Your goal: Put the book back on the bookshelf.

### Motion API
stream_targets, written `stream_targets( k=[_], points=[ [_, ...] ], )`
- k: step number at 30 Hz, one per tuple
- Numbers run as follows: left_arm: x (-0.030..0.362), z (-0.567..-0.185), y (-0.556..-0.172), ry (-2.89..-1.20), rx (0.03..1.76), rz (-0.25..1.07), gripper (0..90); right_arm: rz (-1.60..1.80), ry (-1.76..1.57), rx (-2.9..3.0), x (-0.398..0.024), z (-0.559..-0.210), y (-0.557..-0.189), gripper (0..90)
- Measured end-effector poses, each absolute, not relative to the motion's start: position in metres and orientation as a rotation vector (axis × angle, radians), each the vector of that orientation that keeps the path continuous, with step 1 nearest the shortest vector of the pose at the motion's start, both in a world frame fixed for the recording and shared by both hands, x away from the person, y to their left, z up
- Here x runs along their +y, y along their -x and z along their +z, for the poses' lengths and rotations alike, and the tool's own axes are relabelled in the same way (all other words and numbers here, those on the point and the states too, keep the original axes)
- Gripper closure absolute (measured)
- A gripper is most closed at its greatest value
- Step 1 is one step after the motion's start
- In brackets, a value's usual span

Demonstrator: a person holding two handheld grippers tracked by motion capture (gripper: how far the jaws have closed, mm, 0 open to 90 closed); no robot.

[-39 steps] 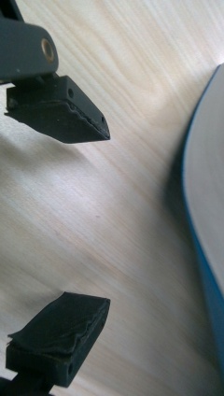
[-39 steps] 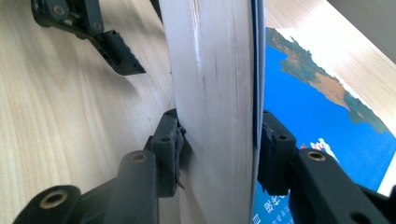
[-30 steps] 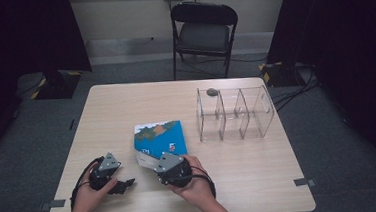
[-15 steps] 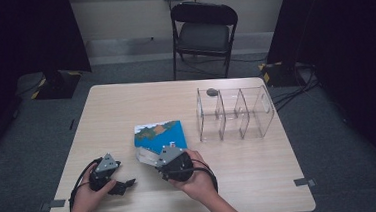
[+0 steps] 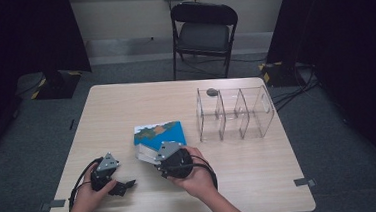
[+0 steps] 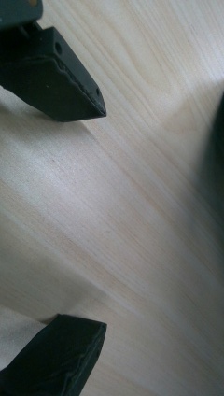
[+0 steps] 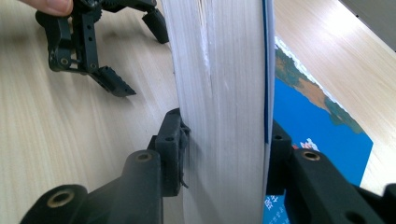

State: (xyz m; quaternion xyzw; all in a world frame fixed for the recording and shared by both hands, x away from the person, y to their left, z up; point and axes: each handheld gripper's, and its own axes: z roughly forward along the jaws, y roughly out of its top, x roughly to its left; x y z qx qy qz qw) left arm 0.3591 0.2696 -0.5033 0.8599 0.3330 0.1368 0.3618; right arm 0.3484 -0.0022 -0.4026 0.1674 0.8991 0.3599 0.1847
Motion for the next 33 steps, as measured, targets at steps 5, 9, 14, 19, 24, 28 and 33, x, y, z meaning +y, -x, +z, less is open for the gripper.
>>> stream_targets(
  k=[5, 9, 14, 19, 24, 28, 33],
  points=[
    [0.269, -0.504, -0.359, -2.209, 0.862, 0.345, 0.0, 1.008, -0.476, 2.559, -0.003, -0.396, -0.351, 60.7],
    [0.27, -0.503, -0.359, -2.219, 0.85, 0.361, 0.0, 1.003, -0.472, 2.574, -0.003, -0.39, -0.355, 60.9],
    [0.27, -0.503, -0.359, -2.217, 0.852, 0.36, 0.0, 0.997, -0.476, 2.589, -0.003, -0.381, -0.357, 61.4],
    [0.27, -0.503, -0.359, -2.218, 0.851, 0.36, 0.0, 0.988, -0.467, 2.601, -0.004, -0.376, -0.359, 61.6],
    [0.27, -0.503, -0.359, -2.218, 0.85, 0.361, 0.0, 0.993, -0.462, 2.612, -0.005, -0.372, -0.36, 61.6],
    [0.27, -0.503, -0.359, -2.215, 0.853, 0.361, 0.0, 1.004, -0.474, 2.615, -0.006, -0.37, -0.361, 61.6],
    [0.27, -0.503, -0.359, -2.214, 0.853, 0.36, 0.0, 1.013, -0.472, 2.625, -0.007, -0.365, -0.359, 61.8]
  ],
)
